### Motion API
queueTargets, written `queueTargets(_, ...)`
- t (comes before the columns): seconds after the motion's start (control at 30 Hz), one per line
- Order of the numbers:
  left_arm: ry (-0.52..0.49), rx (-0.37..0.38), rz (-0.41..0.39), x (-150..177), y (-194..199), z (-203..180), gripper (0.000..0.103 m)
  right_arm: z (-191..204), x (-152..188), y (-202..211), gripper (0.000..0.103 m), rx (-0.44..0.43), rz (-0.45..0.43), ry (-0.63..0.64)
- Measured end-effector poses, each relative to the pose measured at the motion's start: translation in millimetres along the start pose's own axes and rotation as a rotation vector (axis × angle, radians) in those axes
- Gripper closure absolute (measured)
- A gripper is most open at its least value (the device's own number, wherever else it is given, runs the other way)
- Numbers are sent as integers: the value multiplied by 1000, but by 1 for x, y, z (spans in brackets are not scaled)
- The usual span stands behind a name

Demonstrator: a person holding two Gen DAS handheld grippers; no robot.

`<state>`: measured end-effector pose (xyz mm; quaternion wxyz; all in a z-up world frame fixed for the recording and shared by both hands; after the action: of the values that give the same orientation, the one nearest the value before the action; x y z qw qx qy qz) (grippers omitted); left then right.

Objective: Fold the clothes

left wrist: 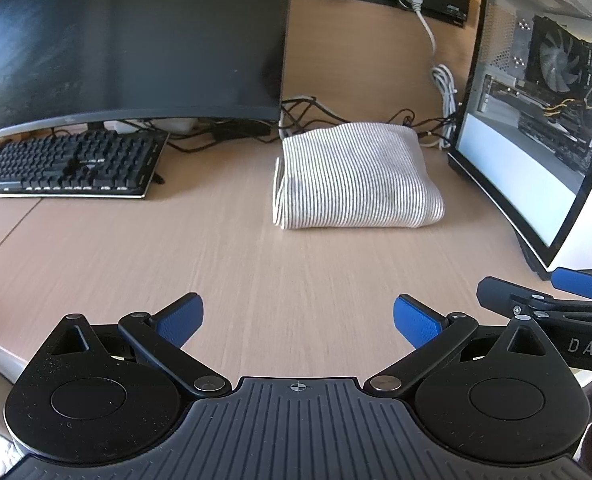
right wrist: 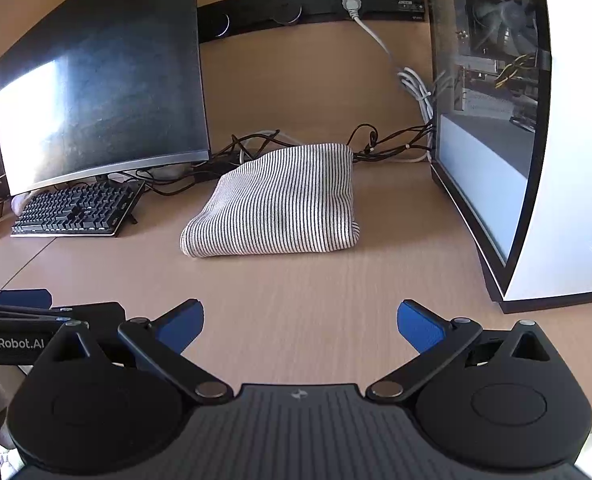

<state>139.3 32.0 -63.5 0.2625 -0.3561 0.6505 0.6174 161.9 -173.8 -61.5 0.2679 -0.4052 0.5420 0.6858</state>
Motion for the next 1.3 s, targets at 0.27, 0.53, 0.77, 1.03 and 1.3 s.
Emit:
queueTargets(0.27,1,2,1,-1,-2,1,0,0,0,-2,0,-3,0,-3)
queueTargets(0.53,3,7,5,-1,-4,1,0,1,0,-3,0,1,3,-8)
queueTargets(0.77,3,5,11,0,-5,-1,0,-1,0,-4,0,-3,9,-10)
queueTargets(1.03,2,6,16,-1,-8,1,0,-2,0,-6,0,-4,11,-12)
queueTargets(1.3,4,4,21,-1,-10,0,0,-2,0,-8,0,-7,15,-13)
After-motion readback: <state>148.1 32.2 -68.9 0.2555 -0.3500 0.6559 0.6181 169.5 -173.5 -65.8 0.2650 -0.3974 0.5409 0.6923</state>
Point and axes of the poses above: each gripper's, at about its wrist camera, not at the fingertips, and y roughly against the way its jaws point, z to its left, x to its underside, the point moved 5 cm from there along -y, roughly the way its jaws point, and after that the axes turned 2 degrees about y, right-handed, at the moved point
